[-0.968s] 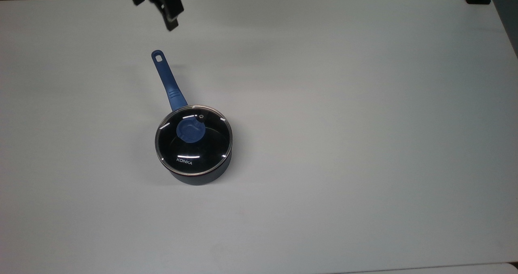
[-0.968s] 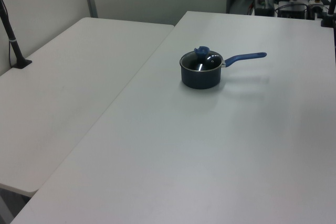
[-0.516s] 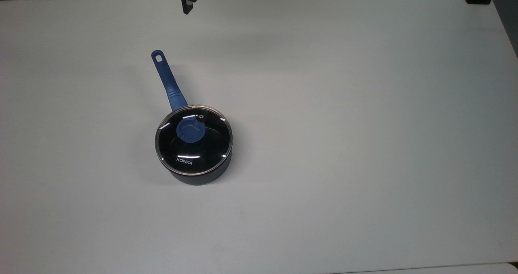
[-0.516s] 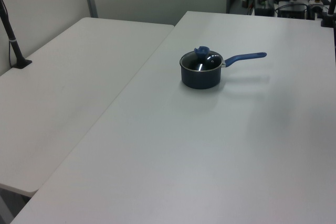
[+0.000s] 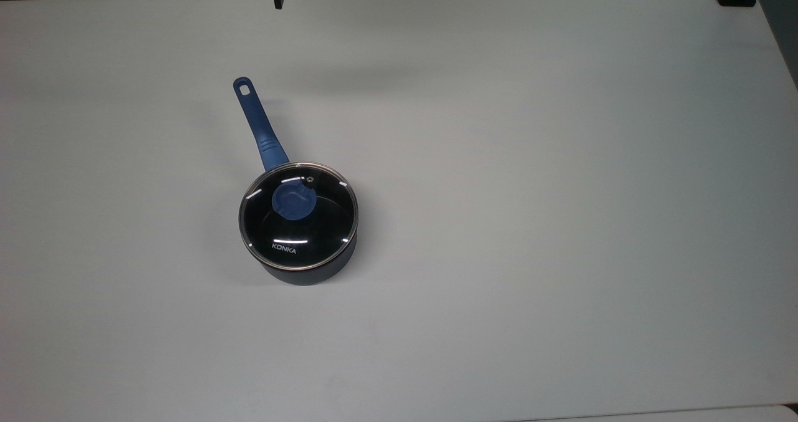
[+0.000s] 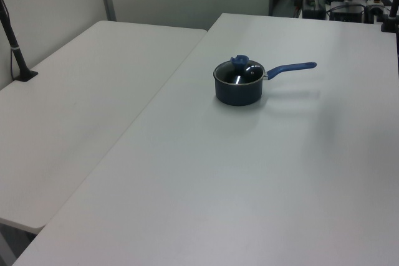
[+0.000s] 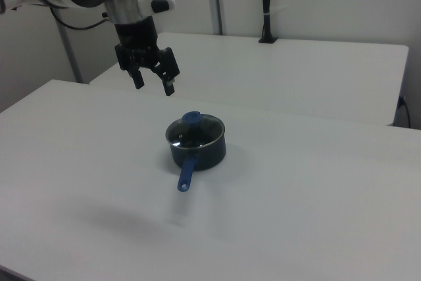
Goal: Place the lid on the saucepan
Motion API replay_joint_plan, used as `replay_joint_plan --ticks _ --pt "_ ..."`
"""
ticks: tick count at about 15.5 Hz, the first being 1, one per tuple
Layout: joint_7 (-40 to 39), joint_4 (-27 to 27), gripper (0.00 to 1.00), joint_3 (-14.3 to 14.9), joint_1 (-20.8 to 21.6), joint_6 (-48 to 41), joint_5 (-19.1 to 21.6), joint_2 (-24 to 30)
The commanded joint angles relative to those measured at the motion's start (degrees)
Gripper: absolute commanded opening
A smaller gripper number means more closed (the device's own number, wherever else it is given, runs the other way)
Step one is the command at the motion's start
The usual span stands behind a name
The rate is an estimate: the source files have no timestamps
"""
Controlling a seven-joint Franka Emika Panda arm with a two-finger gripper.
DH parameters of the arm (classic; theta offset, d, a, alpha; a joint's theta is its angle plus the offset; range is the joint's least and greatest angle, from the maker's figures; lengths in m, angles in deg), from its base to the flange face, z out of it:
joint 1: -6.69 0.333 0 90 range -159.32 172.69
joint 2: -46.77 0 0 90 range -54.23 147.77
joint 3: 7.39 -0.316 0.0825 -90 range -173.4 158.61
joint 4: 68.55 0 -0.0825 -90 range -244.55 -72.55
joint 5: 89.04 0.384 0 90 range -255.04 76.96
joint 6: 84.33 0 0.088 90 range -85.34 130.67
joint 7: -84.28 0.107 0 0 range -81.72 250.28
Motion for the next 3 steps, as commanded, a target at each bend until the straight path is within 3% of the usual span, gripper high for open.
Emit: replay_joint_plan --ticks 1,3 --pt "-1.8 -0.8 1.0 0.3 0.4 2.4 -0.3 0.1" --pt "-1.9 -0.8 1.0 0.3 0.4 4.2 -0.2 -0.2"
